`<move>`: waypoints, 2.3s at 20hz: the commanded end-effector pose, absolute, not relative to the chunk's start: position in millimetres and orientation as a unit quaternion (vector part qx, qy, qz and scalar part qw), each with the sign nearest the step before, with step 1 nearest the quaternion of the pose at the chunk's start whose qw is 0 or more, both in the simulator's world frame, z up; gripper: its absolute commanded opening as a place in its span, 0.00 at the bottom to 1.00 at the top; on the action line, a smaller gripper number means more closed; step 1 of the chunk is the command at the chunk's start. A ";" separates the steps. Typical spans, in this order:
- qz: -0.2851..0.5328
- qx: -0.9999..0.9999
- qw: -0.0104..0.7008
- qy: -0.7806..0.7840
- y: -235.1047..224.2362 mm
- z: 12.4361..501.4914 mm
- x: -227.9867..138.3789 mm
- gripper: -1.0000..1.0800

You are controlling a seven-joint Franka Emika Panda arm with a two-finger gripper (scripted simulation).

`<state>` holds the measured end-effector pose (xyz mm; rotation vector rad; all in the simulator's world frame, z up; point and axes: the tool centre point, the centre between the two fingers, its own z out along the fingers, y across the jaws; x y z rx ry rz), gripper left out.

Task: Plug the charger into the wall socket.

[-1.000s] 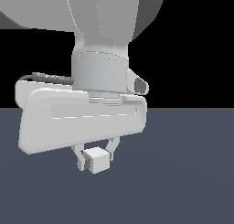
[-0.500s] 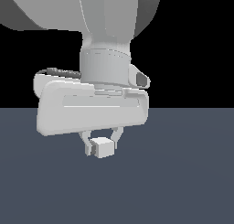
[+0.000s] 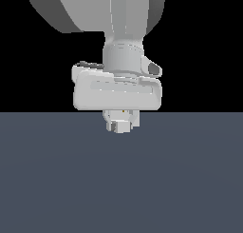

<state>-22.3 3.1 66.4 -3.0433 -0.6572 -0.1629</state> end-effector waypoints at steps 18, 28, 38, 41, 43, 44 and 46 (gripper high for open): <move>-0.052 -0.990 0.007 -0.134 -31.1 100.2 26.5 0.00; -0.052 -0.990 0.007 -0.134 -29.8 99.8 30.4 0.00; -0.052 -0.990 0.007 -0.134 -21.4 99.7 60.0 0.00; -0.052 -0.990 0.007 -0.134 -19.3 99.9 67.5 0.00; -0.052 -0.990 0.007 -0.134 -18.4 99.9 70.9 0.00; -0.052 -0.990 0.007 -0.134 -18.1 99.9 72.2 0.00; -0.052 -0.990 0.007 -0.134 -17.8 99.9 73.8 0.00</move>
